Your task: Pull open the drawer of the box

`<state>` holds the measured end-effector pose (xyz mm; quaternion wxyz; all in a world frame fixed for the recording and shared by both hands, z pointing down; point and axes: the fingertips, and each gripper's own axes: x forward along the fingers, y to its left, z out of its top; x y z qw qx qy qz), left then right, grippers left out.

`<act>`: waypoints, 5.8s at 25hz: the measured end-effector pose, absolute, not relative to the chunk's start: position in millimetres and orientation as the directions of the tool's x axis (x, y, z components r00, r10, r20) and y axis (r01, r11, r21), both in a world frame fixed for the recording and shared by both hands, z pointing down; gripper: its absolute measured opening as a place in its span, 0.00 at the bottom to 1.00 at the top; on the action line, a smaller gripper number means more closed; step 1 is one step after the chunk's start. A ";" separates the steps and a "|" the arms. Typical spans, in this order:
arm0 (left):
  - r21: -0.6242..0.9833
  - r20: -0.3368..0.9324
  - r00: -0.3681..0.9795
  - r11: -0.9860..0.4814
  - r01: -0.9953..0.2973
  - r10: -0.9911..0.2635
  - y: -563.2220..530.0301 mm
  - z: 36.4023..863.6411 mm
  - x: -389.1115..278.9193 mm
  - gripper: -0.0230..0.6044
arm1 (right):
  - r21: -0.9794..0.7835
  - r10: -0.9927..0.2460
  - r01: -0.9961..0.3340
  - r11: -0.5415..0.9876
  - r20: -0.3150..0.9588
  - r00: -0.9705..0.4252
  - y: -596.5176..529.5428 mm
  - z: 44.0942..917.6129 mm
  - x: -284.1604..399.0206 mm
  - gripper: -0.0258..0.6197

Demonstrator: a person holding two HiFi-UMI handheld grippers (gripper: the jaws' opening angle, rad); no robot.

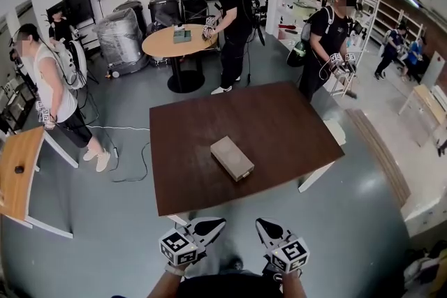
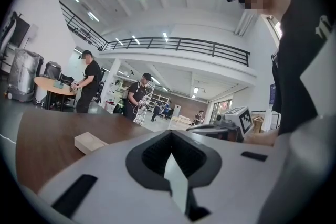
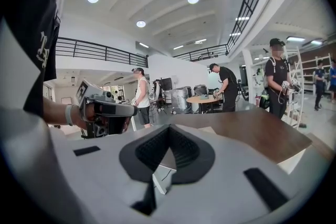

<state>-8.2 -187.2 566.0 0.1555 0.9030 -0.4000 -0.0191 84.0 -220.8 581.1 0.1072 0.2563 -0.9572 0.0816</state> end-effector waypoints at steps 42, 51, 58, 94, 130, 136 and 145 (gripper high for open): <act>0.341 0.095 0.743 -0.680 -0.649 -0.662 -351.4 569.3 -52.9 0.04 | -0.124 -0.623 -0.696 0.707 0.355 -0.697 -383.1 613.9 80.6 0.02; 0.362 0.132 0.709 -0.632 -0.685 -0.693 -386.3 585.8 -107.5 0.04 | -0.047 -0.594 -0.694 0.718 0.477 -0.647 -447.5 664.0 40.6 0.02; 0.399 0.158 0.675 -0.579 -0.711 -0.720 -405.6 600.6 -142.4 0.04 | 0.037 -0.561 -0.694 0.719 0.620 -0.548 -479.1 724.6 21.2 0.10; 0.395 0.172 0.575 -0.479 -0.784 -0.800 -437.8 614.2 -245.2 0.04 | -0.041 -0.238 -0.612 0.790 0.899 -0.368 -555.6 939.7 -17.6 0.33; 0.366 0.162 0.474 -0.393 -0.843 -0.865 -384.7 588.6 -244.7 0.04 | 0.015 -0.228 -0.533 0.846 0.913 -0.337 -543.2 934.9 10.6 0.32; 0.382 0.159 0.480 -0.395 -0.836 -0.863 -364.2 596.4 -217.7 0.04 | 0.016 -0.237 -0.531 0.847 0.906 -0.350 -516.3 942.4 43.2 0.32; 0.368 0.135 0.473 -0.399 -0.840 -0.871 -343.7 584.9 -200.1 0.04 | 0.024 -0.235 -0.530 0.848 0.913 -0.335 -496.4 936.8 67.2 0.32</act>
